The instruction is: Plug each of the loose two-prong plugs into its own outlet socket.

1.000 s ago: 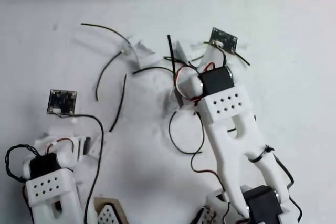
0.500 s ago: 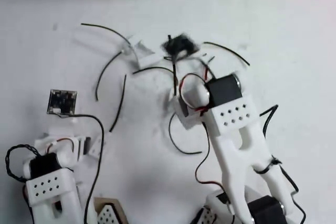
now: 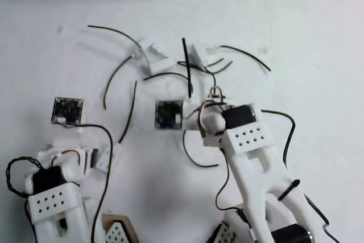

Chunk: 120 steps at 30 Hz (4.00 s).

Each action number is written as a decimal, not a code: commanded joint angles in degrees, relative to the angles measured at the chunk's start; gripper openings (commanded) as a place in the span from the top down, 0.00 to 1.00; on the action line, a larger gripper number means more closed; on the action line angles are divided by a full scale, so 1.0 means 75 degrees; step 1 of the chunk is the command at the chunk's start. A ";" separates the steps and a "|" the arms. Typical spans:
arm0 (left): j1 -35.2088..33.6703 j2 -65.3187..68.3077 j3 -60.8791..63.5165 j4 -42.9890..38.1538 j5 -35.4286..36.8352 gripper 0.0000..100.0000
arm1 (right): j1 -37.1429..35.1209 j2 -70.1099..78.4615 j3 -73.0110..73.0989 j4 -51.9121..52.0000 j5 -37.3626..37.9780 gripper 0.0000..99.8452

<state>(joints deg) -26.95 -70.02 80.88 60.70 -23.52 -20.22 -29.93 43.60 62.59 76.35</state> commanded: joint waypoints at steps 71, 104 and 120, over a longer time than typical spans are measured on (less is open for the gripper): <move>-0.0029 -0.0088 -0.0023 -0.0141 -0.0082 0.74 | -0.0135 0.2327 0.0141 -0.2163 -0.0434 0.74; -0.0029 -0.0088 -0.0023 -0.0141 -0.0082 0.74 | 0.0334 0.0944 -0.0117 0.1495 -0.4009 0.98; -0.0029 -0.0088 -0.0023 -0.0141 -0.0082 0.74 | -0.0240 0.2667 0.0961 -0.0334 -0.5216 0.88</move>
<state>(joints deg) -26.95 -70.02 80.88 60.70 -23.52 -21.89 -10.77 50.81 60.66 37.85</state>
